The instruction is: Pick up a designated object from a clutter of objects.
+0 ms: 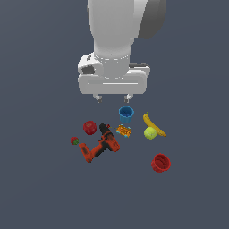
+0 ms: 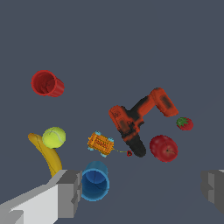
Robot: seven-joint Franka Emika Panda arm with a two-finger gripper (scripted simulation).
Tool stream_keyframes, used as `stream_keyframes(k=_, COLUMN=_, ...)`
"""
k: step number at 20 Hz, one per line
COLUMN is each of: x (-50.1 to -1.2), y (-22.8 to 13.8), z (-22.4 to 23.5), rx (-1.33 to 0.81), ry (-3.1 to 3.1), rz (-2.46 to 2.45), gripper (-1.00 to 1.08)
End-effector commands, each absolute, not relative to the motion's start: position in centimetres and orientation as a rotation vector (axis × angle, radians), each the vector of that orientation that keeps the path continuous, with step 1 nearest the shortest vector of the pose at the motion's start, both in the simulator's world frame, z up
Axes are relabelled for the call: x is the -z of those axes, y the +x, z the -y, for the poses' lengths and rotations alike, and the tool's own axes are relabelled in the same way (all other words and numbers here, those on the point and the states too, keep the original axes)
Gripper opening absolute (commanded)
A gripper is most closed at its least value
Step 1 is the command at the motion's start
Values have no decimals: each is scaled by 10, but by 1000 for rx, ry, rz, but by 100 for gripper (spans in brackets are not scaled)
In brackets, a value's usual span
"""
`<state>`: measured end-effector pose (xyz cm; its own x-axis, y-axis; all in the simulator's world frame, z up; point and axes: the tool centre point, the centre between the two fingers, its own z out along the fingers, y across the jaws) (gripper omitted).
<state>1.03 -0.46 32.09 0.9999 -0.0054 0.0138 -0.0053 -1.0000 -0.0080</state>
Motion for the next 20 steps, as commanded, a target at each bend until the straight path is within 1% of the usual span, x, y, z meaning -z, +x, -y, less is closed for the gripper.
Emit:
stream_keyframes(k=1, x=-321, y=10, z=5, rx=22, ry=-3134, rz=-8, gripper=100)
stream_keyframes(k=4, x=-321, y=11, z=-2, rx=27, ry=-3129, rz=1, gripper=100)
stream_keyframes(k=9, x=-325, y=13, z=-27, rx=47, ry=-3106, rz=35, gripper=100)
stream_keyframes(k=15, x=-325, y=13, z=-28, rx=48, ry=-3105, rz=37, gripper=100)
stream_keyframes(k=20, x=-319, y=23, z=-35, rx=45, ry=-3109, rz=56, gripper=100)
